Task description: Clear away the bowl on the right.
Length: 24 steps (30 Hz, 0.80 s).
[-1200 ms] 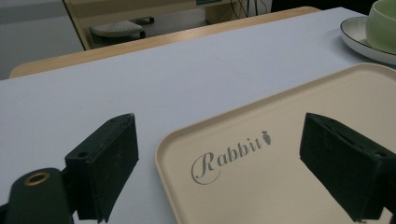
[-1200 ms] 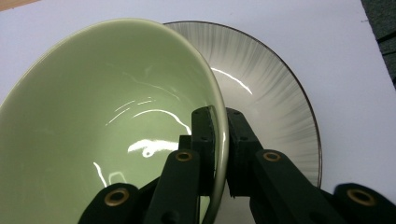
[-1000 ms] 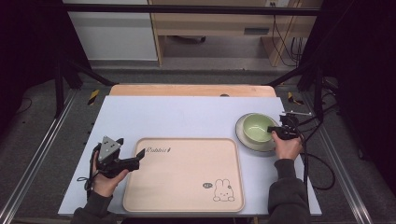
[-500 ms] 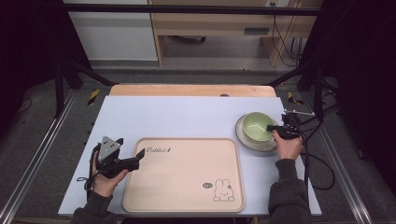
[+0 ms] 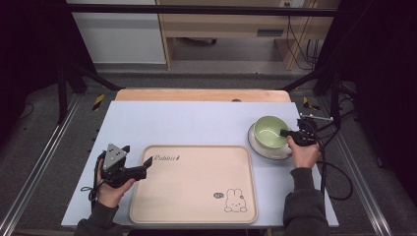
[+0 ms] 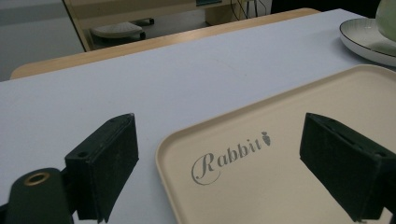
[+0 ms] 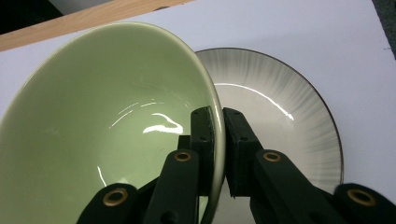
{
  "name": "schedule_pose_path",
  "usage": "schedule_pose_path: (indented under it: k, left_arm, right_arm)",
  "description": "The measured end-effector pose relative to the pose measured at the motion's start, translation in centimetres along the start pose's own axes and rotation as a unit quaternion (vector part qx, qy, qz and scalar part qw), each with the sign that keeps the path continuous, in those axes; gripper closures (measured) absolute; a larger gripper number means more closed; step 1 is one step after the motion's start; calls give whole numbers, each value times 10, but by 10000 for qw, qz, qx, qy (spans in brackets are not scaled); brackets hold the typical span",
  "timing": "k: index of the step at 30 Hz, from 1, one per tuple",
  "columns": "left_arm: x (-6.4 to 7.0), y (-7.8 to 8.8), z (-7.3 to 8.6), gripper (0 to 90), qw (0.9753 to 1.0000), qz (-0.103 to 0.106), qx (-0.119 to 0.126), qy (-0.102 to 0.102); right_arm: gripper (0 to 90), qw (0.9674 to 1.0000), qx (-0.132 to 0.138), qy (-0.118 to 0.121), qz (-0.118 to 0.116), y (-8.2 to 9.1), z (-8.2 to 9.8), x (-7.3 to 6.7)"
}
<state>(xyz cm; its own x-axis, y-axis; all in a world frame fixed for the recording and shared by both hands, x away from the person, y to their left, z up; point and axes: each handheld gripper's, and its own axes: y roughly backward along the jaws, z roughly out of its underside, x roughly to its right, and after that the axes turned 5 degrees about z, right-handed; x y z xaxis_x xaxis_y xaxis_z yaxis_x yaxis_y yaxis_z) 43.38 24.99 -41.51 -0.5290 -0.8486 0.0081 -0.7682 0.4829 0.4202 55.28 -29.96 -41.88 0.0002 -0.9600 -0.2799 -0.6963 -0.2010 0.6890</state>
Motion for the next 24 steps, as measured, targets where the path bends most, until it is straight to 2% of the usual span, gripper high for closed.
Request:
schedule_pose_path:
  k: [2,9,13,24]
  left_arm:
    - [0,0,0,114,10000,-1,4,12]
    - [0,0,0,114,10000,4,12,11]
    - [0,1,0,114,10000,2,38,15]
    - [2,3,-2,114,10000,19,55,-29]
  right_arm:
    - [838,9999,39,95,-35,2,-1,-1]
    - [838,9995,118,179,-223,10,-3,-11]
    - [838,9988,150,221,-410,15,-4,-17]
    - [837,9967,227,434,-643,24,-5,-31]
